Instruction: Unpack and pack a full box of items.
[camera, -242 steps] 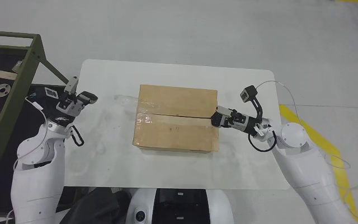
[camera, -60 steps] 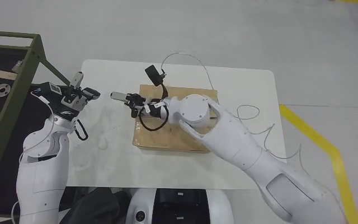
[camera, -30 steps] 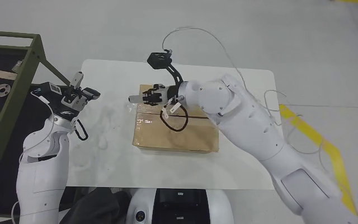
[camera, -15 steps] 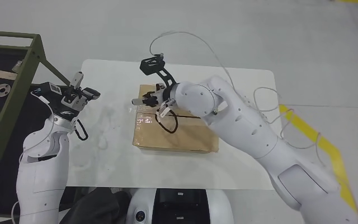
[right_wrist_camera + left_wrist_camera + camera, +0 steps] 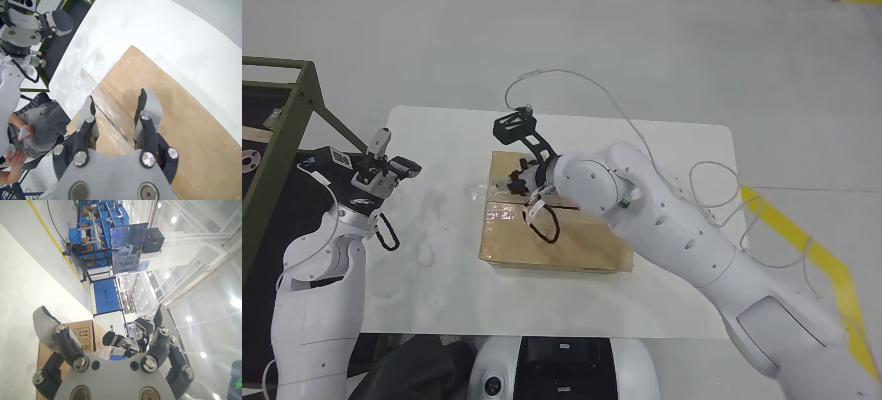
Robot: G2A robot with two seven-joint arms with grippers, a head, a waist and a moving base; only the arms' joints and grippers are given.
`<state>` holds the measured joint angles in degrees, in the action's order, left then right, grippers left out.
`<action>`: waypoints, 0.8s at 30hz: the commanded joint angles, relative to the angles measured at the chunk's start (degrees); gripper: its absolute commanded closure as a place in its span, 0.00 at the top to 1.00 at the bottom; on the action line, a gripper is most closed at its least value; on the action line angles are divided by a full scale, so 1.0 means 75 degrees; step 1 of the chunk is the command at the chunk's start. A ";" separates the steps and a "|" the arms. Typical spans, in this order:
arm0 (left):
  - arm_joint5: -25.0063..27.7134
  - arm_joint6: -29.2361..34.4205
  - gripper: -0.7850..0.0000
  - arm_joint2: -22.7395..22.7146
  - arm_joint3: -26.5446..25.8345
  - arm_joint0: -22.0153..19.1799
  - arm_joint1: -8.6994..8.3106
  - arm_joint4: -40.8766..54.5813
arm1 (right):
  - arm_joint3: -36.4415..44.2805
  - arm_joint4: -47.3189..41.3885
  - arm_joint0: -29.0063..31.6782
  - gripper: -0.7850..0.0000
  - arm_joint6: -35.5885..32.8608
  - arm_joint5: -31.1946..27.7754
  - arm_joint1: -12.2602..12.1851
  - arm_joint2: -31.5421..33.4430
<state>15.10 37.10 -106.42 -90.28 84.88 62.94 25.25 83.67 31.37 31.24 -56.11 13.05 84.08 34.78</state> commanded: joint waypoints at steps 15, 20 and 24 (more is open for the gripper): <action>0.0000 0.0000 1.00 0.0000 0.0000 0.0000 0.0000 0.0000 | 0.0913 0.1113 0.0559 0.78 -0.0142 0.0402 -0.0067 0.0154; 0.0000 0.0000 1.00 0.0000 0.0000 0.0000 0.0000 0.0000 | 0.1301 0.1448 0.0798 0.85 0.0017 0.0269 -0.0086 0.0179; 0.0000 0.0000 1.00 0.0000 0.0000 0.0000 0.0000 0.0000 | 0.1337 0.1773 0.0817 0.75 -0.0100 0.0211 -0.0046 0.0022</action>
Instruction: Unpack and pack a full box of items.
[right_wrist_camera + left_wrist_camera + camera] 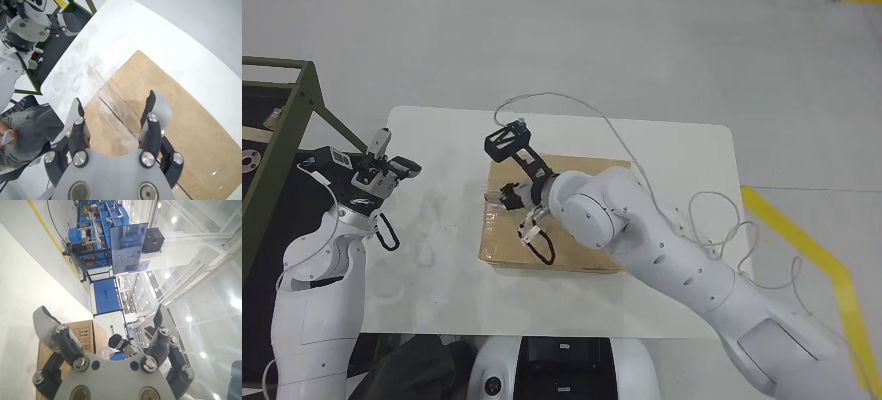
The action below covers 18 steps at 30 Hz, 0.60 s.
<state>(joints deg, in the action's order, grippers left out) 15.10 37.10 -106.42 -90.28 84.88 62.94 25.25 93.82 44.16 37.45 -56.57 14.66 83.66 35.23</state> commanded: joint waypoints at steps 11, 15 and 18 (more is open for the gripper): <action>0.0000 0.0000 1.00 0.0000 0.0000 0.0000 0.0000 0.0000 | -0.0304 0.0811 -0.0179 0.25 -0.0307 0.0164 0.0225 -0.0363; 0.0000 0.0000 1.00 0.0000 0.0000 0.0000 0.0000 0.0000 | -0.0281 0.1126 -0.0145 0.05 -0.0376 0.0243 0.0261 -0.0369; 0.0000 0.0000 1.00 0.0000 0.0000 0.0000 0.0000 0.0000 | -0.0197 0.1431 -0.0083 0.22 -0.0409 0.0309 0.0273 -0.0364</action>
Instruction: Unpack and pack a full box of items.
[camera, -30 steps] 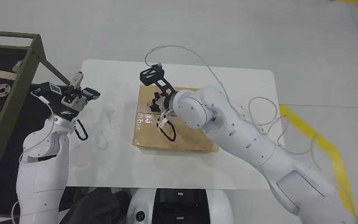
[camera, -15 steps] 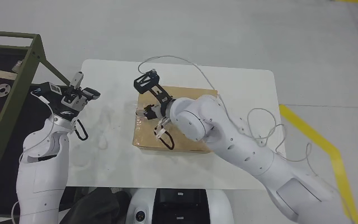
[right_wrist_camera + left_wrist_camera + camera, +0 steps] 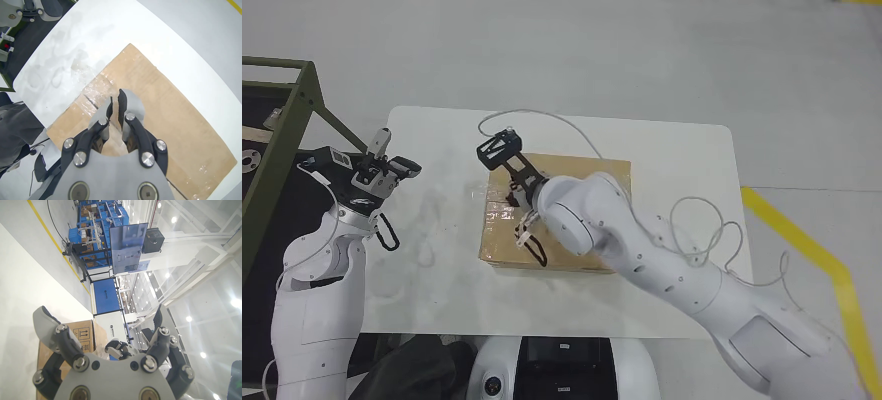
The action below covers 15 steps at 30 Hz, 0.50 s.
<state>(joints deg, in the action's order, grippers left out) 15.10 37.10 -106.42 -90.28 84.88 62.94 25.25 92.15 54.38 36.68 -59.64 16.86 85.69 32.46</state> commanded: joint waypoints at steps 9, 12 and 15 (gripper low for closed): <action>0.0000 0.0000 1.00 0.0000 0.0000 0.0000 0.0000 0.0000 | 0.0822 0.0863 0.0580 0.32 0.0232 0.0322 -0.0065 0.0393; 0.0000 0.0000 1.00 0.0000 0.0000 0.0000 0.0000 0.0000 | 0.1148 0.0511 0.0867 0.29 0.0250 0.0054 -0.0090 0.0607; 0.0000 0.0000 1.00 0.0000 0.0000 0.0000 0.0000 0.0000 | 0.1195 0.0463 0.1005 0.30 0.0189 -0.0184 -0.0078 0.0566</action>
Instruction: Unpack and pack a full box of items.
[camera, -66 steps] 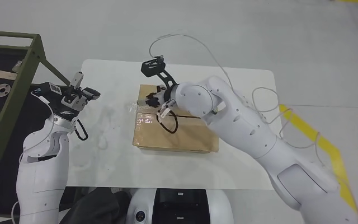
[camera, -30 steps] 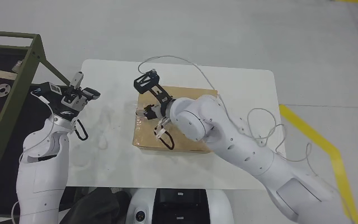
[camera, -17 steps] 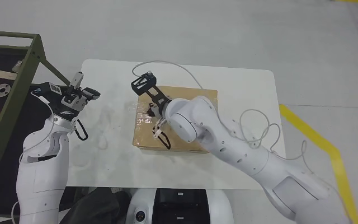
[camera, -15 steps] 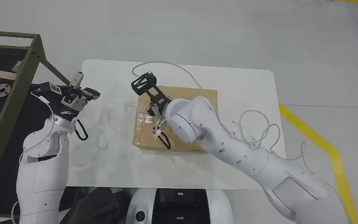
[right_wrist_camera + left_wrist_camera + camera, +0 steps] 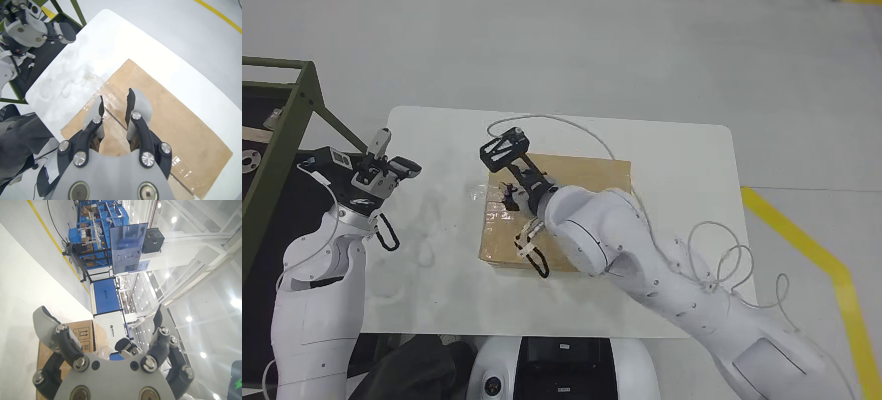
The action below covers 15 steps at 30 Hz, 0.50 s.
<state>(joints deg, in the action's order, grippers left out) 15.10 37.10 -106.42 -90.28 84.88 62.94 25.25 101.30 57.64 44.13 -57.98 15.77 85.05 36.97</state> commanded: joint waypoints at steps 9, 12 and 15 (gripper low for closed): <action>0.0000 0.0000 1.00 0.0000 0.0000 0.0000 0.0000 0.0000 | -0.0013 0.0839 -0.0130 0.82 -0.0242 -0.0026 0.0140 -0.0196; 0.0000 0.0000 1.00 0.0000 0.0000 0.0000 0.0000 0.0000 | 0.0151 -0.0164 -0.0019 0.53 -0.0451 -0.0482 0.0157 0.0135; 0.0000 0.0000 1.00 0.0000 0.0000 0.0000 0.0000 0.0000 | 0.0163 -0.1016 0.0004 0.52 -0.0500 -0.1037 0.0147 0.0535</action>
<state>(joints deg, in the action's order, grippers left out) 15.10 37.10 -106.42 -90.28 84.88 62.94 25.25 102.54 52.24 44.09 -61.79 9.19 86.18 40.18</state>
